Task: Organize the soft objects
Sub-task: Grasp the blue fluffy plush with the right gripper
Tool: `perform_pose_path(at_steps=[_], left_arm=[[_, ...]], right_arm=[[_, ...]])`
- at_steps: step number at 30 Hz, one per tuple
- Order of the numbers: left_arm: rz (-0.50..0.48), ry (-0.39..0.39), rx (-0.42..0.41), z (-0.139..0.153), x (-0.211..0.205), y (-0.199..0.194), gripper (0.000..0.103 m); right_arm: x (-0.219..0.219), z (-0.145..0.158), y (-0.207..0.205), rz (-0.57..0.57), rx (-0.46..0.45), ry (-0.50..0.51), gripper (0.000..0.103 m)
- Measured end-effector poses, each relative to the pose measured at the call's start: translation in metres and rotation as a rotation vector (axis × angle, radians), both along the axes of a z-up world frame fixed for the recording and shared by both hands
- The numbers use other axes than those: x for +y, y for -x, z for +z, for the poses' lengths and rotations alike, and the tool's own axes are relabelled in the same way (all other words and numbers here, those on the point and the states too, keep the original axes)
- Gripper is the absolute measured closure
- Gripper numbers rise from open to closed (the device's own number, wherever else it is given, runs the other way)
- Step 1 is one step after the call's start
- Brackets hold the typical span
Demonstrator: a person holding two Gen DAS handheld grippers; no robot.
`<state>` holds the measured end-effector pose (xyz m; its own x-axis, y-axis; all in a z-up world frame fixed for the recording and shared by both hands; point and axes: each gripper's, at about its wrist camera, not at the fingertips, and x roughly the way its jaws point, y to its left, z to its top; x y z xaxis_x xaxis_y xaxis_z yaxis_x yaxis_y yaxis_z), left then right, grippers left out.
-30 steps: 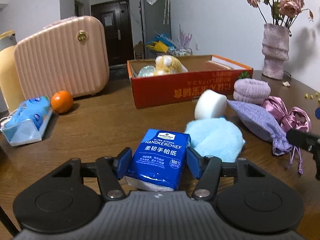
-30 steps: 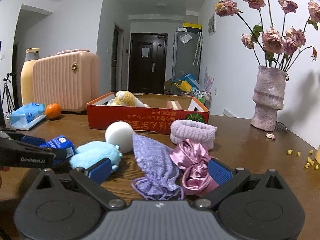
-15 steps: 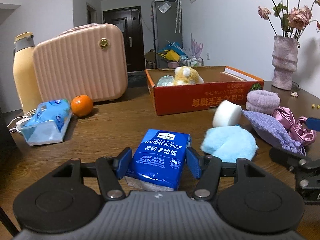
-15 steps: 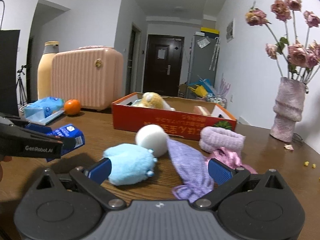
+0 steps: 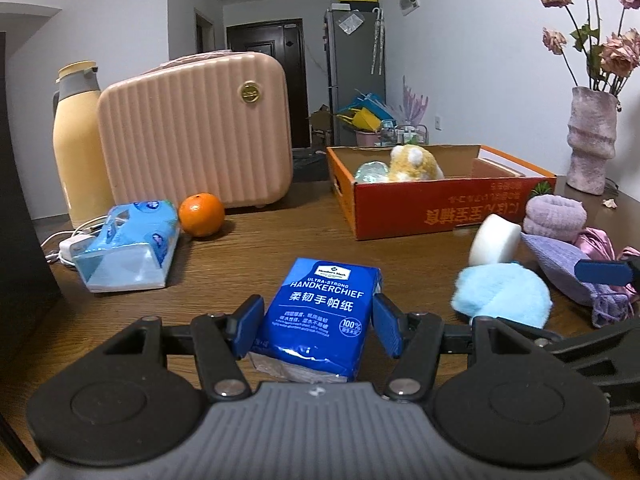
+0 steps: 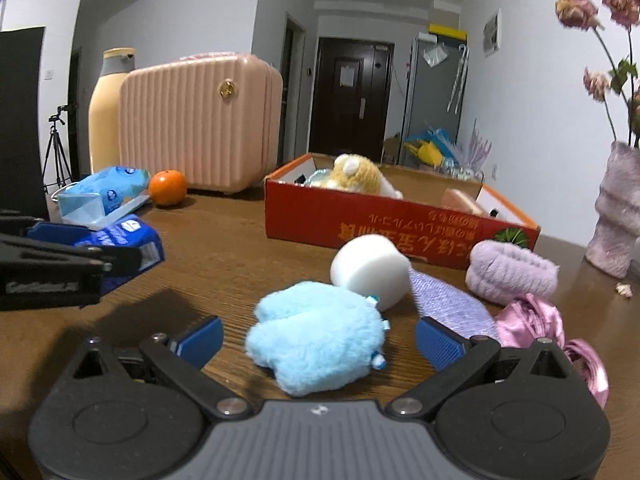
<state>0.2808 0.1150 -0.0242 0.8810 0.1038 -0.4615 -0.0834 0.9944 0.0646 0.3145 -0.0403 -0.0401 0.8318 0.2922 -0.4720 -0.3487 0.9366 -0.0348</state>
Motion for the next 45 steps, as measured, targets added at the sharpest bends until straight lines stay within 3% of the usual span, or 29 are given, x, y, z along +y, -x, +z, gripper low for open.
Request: perform_pose_path(at_steps=[15, 21, 45], left_arm=[[0.022, 0.003, 0.0, 0.0, 0.014, -0.002, 0.043], [0.023, 0.001, 0.002, -0.001, 0.013, -0.003, 0.043], [0.072, -0.002, -0.038, 0.004, 0.016, -0.002, 0.043]], right_arm=[[0.015, -0.009, -0.04, -0.017, 0.105, 0.0, 0.007], [0.016, -0.011, -0.042, 0.0, 0.13, 0.0, 0.022], [0.004, 0.022, -0.014, 0.037, -0.034, -0.039, 0.025]])
